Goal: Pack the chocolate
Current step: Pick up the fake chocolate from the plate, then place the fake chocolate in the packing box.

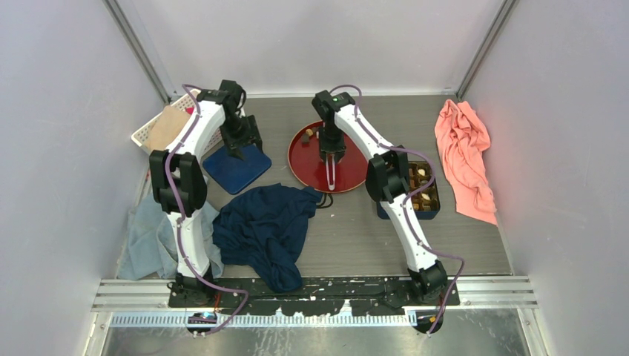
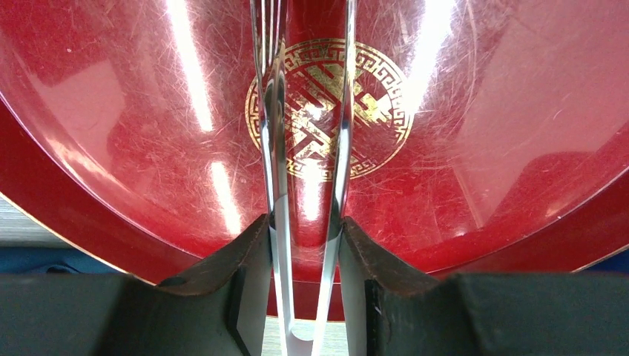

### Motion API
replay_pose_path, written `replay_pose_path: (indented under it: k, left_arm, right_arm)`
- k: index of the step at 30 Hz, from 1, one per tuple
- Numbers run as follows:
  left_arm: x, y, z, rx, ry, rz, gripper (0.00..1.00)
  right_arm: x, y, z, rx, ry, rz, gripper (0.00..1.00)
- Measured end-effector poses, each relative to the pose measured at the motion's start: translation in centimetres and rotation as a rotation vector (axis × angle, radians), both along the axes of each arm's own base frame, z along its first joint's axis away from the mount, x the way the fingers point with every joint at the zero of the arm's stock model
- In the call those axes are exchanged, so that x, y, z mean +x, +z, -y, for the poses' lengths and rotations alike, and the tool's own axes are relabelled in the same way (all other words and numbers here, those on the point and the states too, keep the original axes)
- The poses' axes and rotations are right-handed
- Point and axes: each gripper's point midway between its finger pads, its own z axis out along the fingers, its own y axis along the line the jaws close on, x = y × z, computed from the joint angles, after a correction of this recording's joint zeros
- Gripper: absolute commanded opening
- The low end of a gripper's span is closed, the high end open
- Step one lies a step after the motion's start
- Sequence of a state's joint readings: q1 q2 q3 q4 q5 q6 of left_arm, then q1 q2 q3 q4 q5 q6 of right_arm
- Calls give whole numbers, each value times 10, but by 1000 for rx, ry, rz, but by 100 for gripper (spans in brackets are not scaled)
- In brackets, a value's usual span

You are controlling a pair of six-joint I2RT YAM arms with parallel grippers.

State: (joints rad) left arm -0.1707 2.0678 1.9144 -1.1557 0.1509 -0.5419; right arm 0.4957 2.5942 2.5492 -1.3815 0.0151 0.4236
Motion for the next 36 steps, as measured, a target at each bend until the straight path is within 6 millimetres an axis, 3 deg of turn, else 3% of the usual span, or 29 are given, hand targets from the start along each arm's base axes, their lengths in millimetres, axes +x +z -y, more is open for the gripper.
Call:
replay_pose_path:
  k: [8,12,19,28,31,36]
  left_arm:
    - [0,0,1,-6,-1,0,65]
    - [1,1,2,-11,-1,4,65]
    - [3,1,2,-12,-2,11,65]
    - [4,2,2,-10,-3,17,65]
    - [6,5,2,-11,-3,27,64]
    - [7,5,2,-12,-3,28,64]
  right_arm:
    - [4,-1,1,-7,-3,18,21]
    - [-1,2,3,-9,-3,10,19]
    - [-11,43,8,18,-2,49,15]
    - [-37,107,17,76,-1,109,14]
    - [-50,114,24,74,-18,102,14]
    - [-92,112,62,18,-100,42,14]
